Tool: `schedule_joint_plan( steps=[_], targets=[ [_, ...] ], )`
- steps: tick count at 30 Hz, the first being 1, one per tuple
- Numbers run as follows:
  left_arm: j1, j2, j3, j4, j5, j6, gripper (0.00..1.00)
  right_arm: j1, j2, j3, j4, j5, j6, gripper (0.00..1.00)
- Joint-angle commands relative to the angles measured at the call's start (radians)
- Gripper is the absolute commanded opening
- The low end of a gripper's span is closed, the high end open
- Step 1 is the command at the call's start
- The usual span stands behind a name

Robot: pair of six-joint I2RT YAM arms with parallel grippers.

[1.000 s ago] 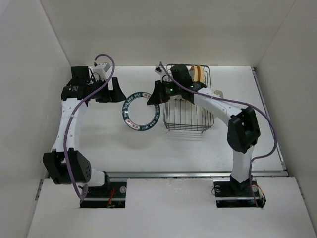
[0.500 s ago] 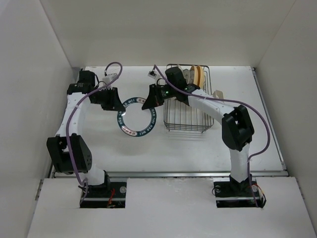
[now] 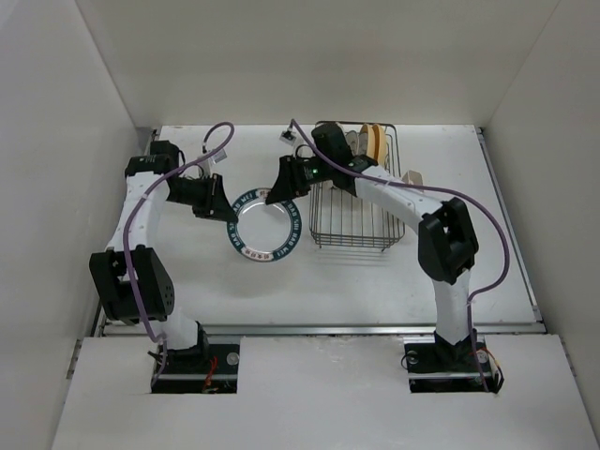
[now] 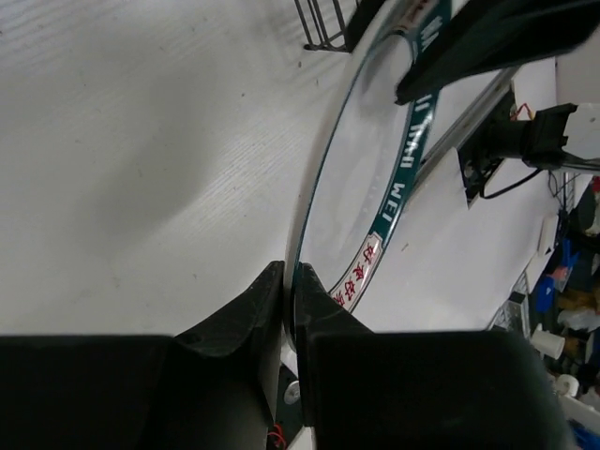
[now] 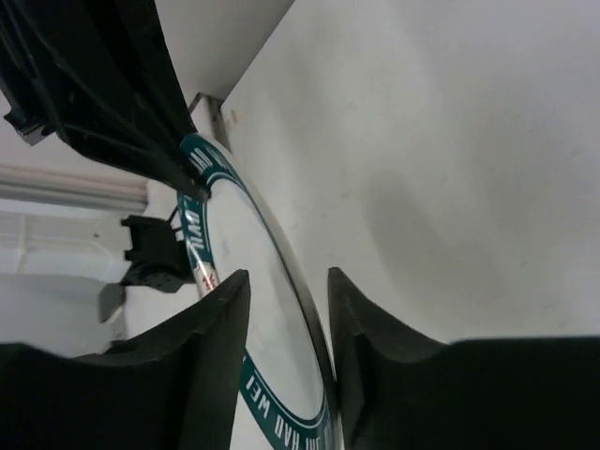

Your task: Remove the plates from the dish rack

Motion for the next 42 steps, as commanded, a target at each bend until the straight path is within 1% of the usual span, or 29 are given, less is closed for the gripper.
schedule_joint_plan(
  steps=[1, 2, 4, 6, 7, 9, 10, 11, 13, 14, 16, 17, 19, 21, 22, 23, 24, 27, 32, 33, 37, 40, 41, 42],
  targets=[
    [0.034, -0.03, -0.012, -0.034, 0.033, -0.023, 0.0, 0.012, -0.015, 0.104, 0.055, 0.11, 0.015, 0.47],
    [0.043, -0.03, -0.012, -0.02, 0.018, -0.052, 0.0, 0.012, -0.015, 0.113, 0.036, 0.135, 0.006, 0.54],
    [0.054, -0.03, -0.032, 0.026, -0.01, -0.086, 0.0, 0.012, -0.026, 0.129, -0.019, 0.234, -0.004, 0.73],
    [0.054, -0.039, -0.059, 0.06, -0.048, -0.135, 0.0, 0.012, -0.036, 0.144, -0.05, 0.314, -0.004, 0.81],
    [0.065, -0.039, -0.072, 0.096, -0.062, -0.154, 0.0, 0.003, -0.046, 0.153, -0.076, 0.399, -0.004, 0.82],
    [0.075, -0.03, -0.095, 0.13, -0.082, -0.189, 0.0, 0.003, -0.089, 0.153, -0.099, 0.507, -0.004, 0.83],
    [0.1, -0.006, -0.113, 0.148, -0.097, -0.229, 0.0, -0.006, -0.11, 0.153, -0.119, 0.627, -0.004, 0.83],
    [0.109, 0.005, -0.122, 0.185, -0.097, -0.246, 0.0, -0.006, -0.153, 0.153, -0.128, 0.691, -0.004, 0.83],
    [0.118, 0.043, -0.132, 0.23, -0.14, -0.281, 0.0, -0.017, -0.196, 0.153, -0.152, 0.829, -0.004, 0.84],
    [0.132, 0.06, -0.132, 0.25, -0.158, -0.311, 0.0, -0.017, -0.214, 0.162, -0.187, 0.983, -0.004, 0.84],
    [0.132, 0.094, -0.132, 0.297, -0.21, -0.333, 0.0, -0.029, -0.262, 0.162, -0.223, 1.133, 0.015, 0.84],
    [0.132, 0.135, -0.116, 0.307, -0.221, -0.333, 0.0, -0.045, -0.271, 0.162, -0.26, 1.259, 0.015, 0.84],
    [0.132, 0.178, -0.095, 0.307, -0.232, -0.342, 0.0, -0.069, -0.284, 0.162, -0.292, 1.336, 0.015, 0.83],
    [0.132, 0.243, -0.061, 0.307, -0.232, -0.342, 0.0, -0.107, -0.284, 0.162, -0.35, 1.406, 0.015, 0.79],
    [0.132, 0.263, -0.052, 0.296, -0.232, -0.342, 0.0, -0.12, -0.274, 0.162, -0.363, 1.426, 0.024, 0.77],
    [0.132, 0.281, -0.043, 0.284, -0.232, -0.342, 0.0, -0.131, -0.274, 0.162, -0.372, 1.448, 0.024, 0.7],
    [0.132, 0.318, -0.027, 0.284, -0.232, -0.333, 0.0, -0.15, -0.274, 0.153, -0.372, 1.481, 0.035, 0.67],
    [0.132, 0.367, -0.015, 0.261, -0.241, -0.333, 0.0, -0.19, -0.254, 0.124, -0.372, 1.482, 0.054, 0.6],
    [0.132, 0.376, -0.015, 0.261, -0.261, -0.333, 0.0, -0.241, -0.198, 0.124, -0.372, 1.436, 0.087, 0.6],
    [0.132, 0.385, -0.015, 0.27, -0.261, -0.333, 0.0, -0.241, -0.198, 0.124, -0.36, 1.423, 0.087, 0.59],
    [0.167, 0.395, -0.015, 0.307, -0.249, -0.381, 0.0, -0.25, -0.164, 0.115, -0.32, 1.384, 0.062, 0.59],
    [0.201, 0.428, 0.029, 0.319, -0.289, -0.401, 0.0, -0.25, -0.136, 0.115, -0.32, 1.393, 0.062, 0.59],
    [0.201, 0.439, 0.042, 0.307, -0.301, -0.401, 0.0, -0.259, -0.127, 0.124, -0.332, 1.402, 0.062, 0.58],
    [0.229, 0.439, 0.052, 0.307, -0.301, -0.401, 0.0, -0.26, -0.127, 0.124, -0.347, 1.419, 0.062, 0.56]
  ],
)
